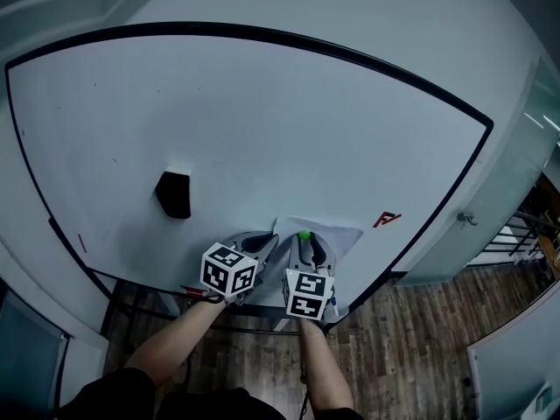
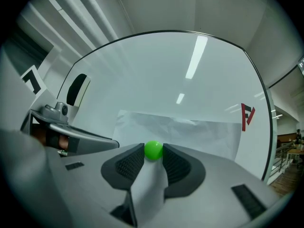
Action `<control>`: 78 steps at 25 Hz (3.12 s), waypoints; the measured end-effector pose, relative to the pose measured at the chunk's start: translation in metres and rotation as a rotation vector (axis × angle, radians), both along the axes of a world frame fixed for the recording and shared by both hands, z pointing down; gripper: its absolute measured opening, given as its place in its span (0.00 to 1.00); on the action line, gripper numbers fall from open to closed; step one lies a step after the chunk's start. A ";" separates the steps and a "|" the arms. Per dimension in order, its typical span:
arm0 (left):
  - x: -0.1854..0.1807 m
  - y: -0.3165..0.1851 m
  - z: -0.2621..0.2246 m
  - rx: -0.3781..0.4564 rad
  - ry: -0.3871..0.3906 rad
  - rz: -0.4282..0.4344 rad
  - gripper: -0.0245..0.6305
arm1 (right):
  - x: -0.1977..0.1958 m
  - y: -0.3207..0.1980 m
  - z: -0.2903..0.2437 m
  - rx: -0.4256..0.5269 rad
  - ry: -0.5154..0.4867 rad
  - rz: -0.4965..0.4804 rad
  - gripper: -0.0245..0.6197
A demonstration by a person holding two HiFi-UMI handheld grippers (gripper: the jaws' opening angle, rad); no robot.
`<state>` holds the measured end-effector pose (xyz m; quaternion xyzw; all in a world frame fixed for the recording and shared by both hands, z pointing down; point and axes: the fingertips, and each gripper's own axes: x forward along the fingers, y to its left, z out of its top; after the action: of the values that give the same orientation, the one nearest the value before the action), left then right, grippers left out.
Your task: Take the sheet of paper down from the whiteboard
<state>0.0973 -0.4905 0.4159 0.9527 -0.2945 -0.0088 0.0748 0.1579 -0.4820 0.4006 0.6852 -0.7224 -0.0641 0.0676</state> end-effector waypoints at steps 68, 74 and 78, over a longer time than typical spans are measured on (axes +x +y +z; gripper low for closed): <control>-0.040 -0.003 0.009 -0.019 0.042 -0.061 0.07 | 0.003 0.000 0.014 -0.012 -0.024 -0.027 0.24; -0.046 -0.004 0.008 -0.016 0.045 -0.065 0.07 | 0.003 0.000 0.015 -0.007 -0.019 -0.036 0.24; -0.049 -0.003 0.012 -0.022 0.047 -0.064 0.07 | 0.002 0.000 0.016 -0.010 -0.013 -0.042 0.24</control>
<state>0.0484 -0.4936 0.4281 0.9414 -0.3231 -0.0303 0.0921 0.1597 -0.4816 0.4167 0.6701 -0.7372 -0.0575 0.0653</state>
